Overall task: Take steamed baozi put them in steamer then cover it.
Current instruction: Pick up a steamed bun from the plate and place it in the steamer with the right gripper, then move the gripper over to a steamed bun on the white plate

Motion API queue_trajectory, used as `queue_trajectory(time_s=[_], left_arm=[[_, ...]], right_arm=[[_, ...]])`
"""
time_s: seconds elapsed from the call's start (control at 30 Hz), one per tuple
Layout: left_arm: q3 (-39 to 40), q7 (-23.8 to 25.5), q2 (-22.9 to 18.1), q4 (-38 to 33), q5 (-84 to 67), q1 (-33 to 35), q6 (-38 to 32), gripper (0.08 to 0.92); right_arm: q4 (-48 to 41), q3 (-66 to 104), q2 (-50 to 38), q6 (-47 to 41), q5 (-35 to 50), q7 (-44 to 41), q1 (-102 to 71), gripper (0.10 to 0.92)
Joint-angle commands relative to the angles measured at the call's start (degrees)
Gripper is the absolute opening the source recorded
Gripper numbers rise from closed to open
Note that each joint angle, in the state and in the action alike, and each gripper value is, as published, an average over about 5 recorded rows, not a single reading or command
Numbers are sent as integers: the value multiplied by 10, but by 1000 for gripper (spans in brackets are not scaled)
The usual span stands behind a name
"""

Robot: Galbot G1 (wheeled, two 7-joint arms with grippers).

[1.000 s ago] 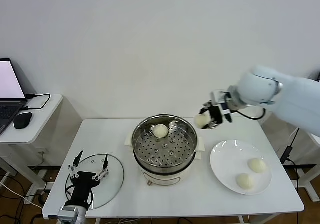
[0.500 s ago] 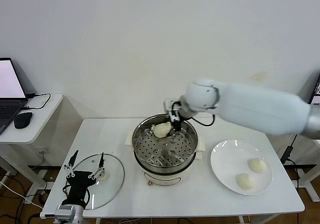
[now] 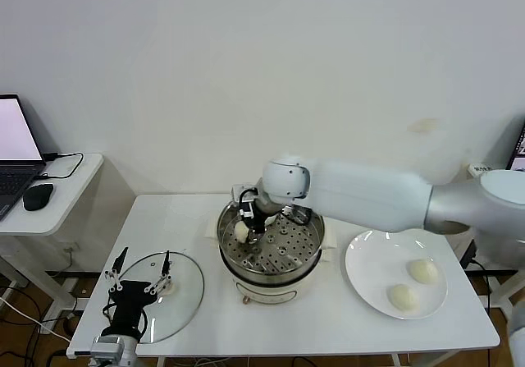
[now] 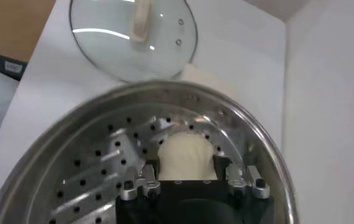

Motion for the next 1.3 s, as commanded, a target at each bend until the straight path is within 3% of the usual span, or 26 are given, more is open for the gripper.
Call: queue_trajectory(time_s=[0.03, 0.3, 0.4, 0.57, 0.87, 1.0, 1.3], left_arm=[[0, 0, 0, 2, 0, 0, -1, 823], [0, 0, 2, 0, 0, 1, -1, 823], [1, 0, 4, 1, -3, 1, -1, 823], [7, 0, 7, 1, -4, 0, -1, 823], [11, 1, 14, -2, -4, -2, -1, 823], [12, 0, 17, -4, -3, 2, -1, 823], [18, 1, 18, -8, 2, 13, -1, 823]], right_arm=[[-19, 0, 28, -5, -10, 5, -17, 584], [-1, 11, 2, 3, -10, -26, 10, 788], [24, 5, -34, 13, -8, -59, 59, 817], [75, -10, -122, 43, -16, -118, 137, 822], [193, -29, -356, 129, -88, -213, 197, 822], [228, -7, -456, 166, -140, -231, 158, 823], [254, 62, -590, 216, -265, -213, -22, 823]])
